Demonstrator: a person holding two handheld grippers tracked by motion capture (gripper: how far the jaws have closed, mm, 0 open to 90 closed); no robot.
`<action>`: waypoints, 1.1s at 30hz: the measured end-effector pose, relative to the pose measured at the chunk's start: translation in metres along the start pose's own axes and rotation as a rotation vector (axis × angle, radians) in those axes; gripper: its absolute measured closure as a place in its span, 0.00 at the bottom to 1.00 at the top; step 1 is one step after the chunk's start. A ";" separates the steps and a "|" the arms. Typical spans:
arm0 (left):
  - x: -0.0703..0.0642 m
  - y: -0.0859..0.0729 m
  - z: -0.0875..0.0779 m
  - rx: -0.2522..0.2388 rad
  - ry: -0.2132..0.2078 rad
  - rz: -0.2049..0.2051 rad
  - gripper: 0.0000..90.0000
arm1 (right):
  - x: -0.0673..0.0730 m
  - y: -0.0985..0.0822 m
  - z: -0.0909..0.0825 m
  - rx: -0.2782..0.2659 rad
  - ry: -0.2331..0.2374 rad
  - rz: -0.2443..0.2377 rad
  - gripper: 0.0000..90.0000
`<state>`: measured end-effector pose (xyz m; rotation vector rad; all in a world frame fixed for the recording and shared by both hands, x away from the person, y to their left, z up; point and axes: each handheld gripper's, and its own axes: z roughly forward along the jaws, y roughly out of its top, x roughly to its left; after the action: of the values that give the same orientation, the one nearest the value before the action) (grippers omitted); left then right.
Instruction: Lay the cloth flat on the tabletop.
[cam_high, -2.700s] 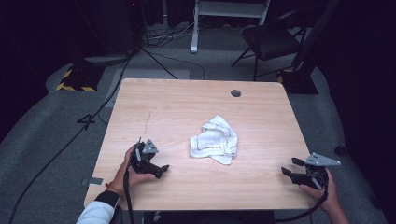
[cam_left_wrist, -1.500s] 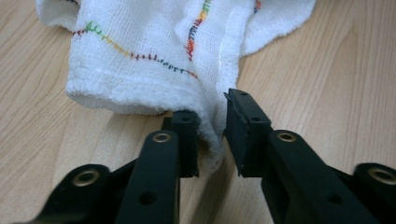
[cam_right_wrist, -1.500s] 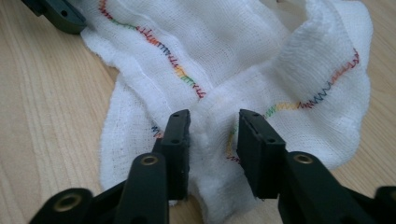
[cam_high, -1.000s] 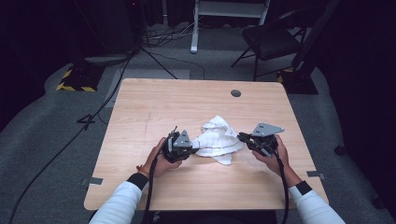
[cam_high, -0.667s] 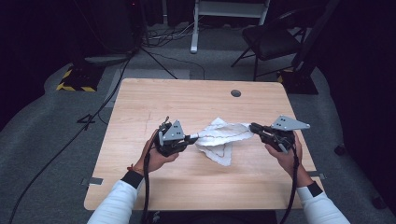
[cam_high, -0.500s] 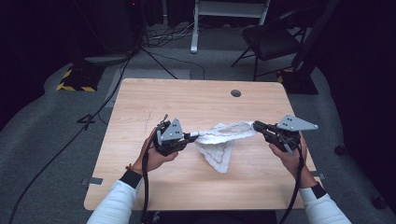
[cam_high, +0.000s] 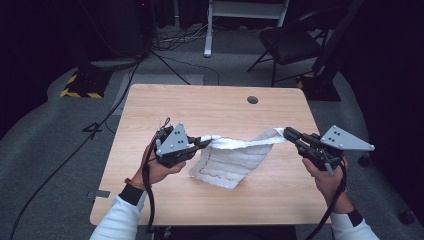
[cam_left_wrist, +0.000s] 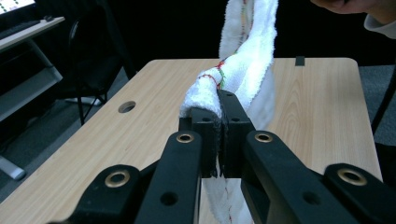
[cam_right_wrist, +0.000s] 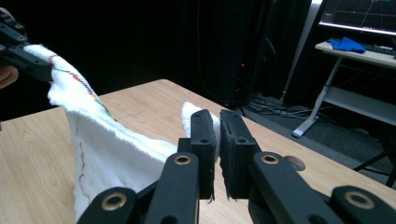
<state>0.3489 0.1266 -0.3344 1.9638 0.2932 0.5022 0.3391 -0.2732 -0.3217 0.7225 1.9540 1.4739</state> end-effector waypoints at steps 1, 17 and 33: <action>0.000 0.000 0.000 0.000 0.000 0.000 0.97 | 0.000 0.000 0.000 0.000 0.000 0.000 0.94; -0.003 0.024 -0.002 -0.016 0.042 0.011 0.97 | 0.000 0.009 -0.009 -0.011 -0.088 -0.006 0.94; -0.006 0.012 0.029 0.117 0.024 0.008 0.97 | 0.012 0.005 -0.007 0.057 -0.085 0.022 0.94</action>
<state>0.3570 0.0960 -0.3351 2.0741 0.3368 0.5242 0.3261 -0.2681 -0.3168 0.8205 1.9359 1.3819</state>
